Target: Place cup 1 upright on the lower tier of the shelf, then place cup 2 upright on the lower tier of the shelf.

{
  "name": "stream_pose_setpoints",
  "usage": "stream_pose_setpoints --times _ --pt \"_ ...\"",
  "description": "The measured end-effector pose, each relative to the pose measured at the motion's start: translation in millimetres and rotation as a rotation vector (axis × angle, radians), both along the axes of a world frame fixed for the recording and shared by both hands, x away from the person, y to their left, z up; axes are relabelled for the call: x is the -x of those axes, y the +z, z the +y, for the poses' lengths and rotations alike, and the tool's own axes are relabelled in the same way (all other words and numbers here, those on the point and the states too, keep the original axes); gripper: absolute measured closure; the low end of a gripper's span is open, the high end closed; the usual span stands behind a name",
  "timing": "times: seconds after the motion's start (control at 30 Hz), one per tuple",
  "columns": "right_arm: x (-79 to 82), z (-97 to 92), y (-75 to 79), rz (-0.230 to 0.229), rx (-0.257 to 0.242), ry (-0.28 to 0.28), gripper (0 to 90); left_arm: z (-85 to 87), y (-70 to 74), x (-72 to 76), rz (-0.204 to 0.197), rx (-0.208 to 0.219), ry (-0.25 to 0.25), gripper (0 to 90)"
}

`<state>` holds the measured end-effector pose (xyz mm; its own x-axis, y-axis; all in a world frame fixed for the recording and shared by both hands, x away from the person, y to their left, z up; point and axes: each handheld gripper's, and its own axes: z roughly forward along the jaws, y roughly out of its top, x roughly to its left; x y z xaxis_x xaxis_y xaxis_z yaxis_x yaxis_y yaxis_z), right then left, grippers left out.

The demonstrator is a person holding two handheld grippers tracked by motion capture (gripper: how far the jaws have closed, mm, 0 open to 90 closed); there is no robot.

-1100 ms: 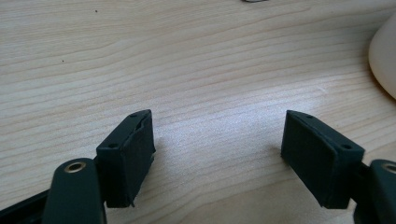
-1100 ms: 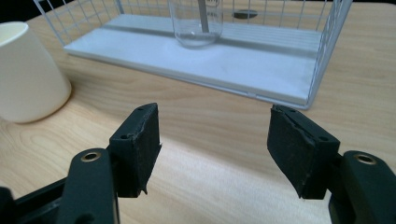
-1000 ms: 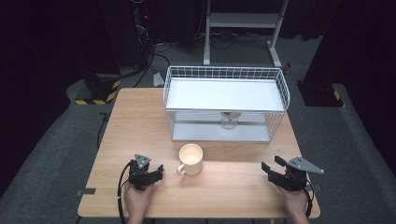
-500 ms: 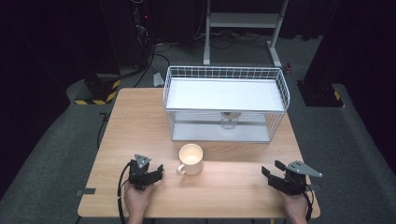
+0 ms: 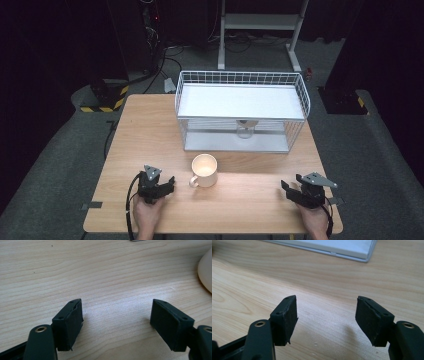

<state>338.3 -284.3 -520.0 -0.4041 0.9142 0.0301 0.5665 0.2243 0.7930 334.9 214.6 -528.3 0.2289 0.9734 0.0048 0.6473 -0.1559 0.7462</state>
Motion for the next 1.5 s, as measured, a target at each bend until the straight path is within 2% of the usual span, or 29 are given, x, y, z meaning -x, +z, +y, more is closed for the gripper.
stream_pose_setpoints --times 0.03,0.13,0.33,0.67,0.8,0.87,0.93,1.03,1.1,1.23,1.37,1.5 --pt "-1.8 -0.3 -0.6 0.014 0.009 -0.005 33.4 0.0 0.0 0.0 0.000 0.000 0.000 26.3" --pt "-5.2 -1.6 -0.6 0.013 0.033 -0.022 33.2 0.0 0.0 0.0 0.001 0.000 0.000 26.3" --pt "-13.1 -1.3 -2.8 0.074 0.081 -0.032 30.1 0.0 0.1 0.1 0.001 -0.002 -0.001 26.3" --pt "-18.0 -0.5 -3.1 0.089 0.083 -0.039 24.7 0.8 0.1 -0.3 0.002 0.010 -0.001 26.2" --pt "-18.2 0.5 -3.3 0.087 0.080 -0.048 24.4 -2.4 0.5 -2.5 0.029 -0.011 -0.027 14.7" --pt "-18.2 0.5 -3.3 0.087 0.080 -0.048 24.4 -2.1 2.5 -2.1 0.049 -0.010 -0.025 15.4" --pt "-18.2 0.4 -3.2 0.088 0.080 -0.047 24.5 -1.1 4.8 -2.6 0.061 0.013 -0.034 14.9" --pt "-17.9 0.5 -3.1 0.087 0.082 -0.044 24.5 -1.2 11.0 1.8 0.024 0.069 -0.047 14.0" --pt "-17.8 0.6 -3.1 0.087 0.082 -0.044 24.5 -2.2 16.1 5.8 0.001 0.072 -0.066 13.7" --pt "-17.8 0.3 -3.2 0.086 0.086 -0.041 24.5 -2.6 21.3 13.3 0.009 0.111 -0.103 12.2" --pt "-17.8 0.3 -3.2 0.086 0.086 -0.041 24.5 -3.8 25.2 25.3 0.005 0.121 -0.121 11.9" --pt "-17.8 0.2 -3.2 0.086 0.086 -0.040 24.5 -4.5 28.1 35.6 -0.013 0.156 -0.137 9.8"
